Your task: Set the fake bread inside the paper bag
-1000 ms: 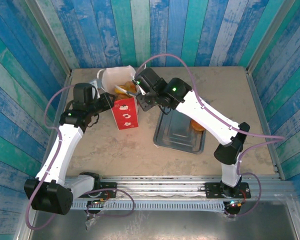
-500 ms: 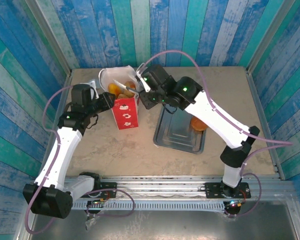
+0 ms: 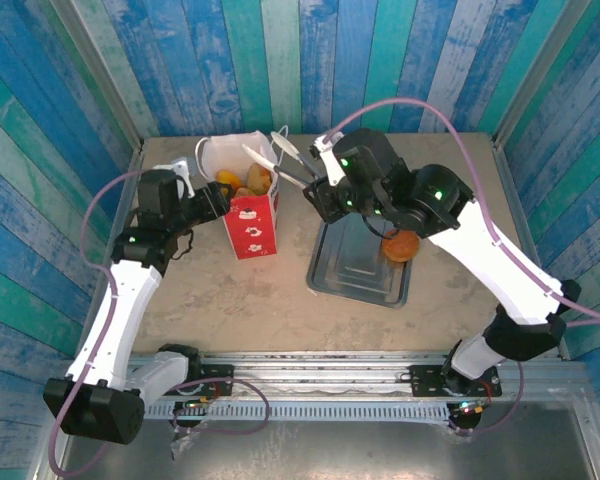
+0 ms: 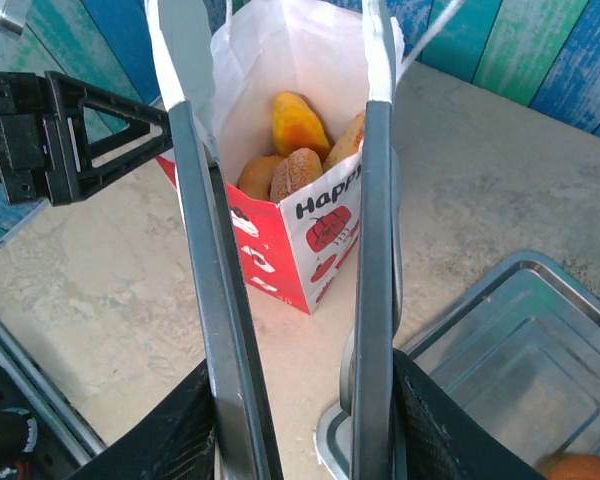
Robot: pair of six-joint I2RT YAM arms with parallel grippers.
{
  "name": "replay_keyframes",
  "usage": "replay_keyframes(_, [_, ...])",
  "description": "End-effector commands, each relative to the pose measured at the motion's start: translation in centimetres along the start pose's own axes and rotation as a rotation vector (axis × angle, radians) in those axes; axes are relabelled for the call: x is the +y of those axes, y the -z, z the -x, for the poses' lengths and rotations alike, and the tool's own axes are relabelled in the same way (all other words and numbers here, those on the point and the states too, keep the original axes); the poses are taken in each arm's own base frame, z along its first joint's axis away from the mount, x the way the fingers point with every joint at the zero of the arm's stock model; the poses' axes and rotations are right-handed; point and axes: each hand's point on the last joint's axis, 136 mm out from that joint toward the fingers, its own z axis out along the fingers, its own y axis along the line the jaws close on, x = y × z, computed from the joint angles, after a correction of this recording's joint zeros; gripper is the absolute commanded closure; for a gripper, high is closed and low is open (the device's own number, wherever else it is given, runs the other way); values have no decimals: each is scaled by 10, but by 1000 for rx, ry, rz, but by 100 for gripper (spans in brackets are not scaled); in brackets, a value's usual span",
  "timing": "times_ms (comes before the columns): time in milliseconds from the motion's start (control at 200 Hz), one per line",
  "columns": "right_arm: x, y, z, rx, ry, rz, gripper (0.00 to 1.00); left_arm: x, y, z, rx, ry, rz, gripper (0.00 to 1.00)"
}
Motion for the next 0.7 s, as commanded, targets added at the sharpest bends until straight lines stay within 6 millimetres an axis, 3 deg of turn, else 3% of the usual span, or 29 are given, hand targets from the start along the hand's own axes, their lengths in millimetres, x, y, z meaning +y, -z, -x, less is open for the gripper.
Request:
replay_keyframes(0, [-11,24,1,-48,-77,-16,58,-6,18,19,-95,-38,1,17])
replay_keyframes(190, [-43,52,-30,-28,-175,-97,59,1,30,25,-162,-44,36,5])
replay_keyframes(356, [-75,68,-64,19,-237,-201,59,7,38,28,-210,-40,66,1])
replay_keyframes(531, [-122,75,-123,187,-276,-422,59,10,45,29,-242,-35,80,6])
replay_keyframes(696, [-152,59,-181,352,-276,-587,59,13,44,26,-248,-36,87,6])
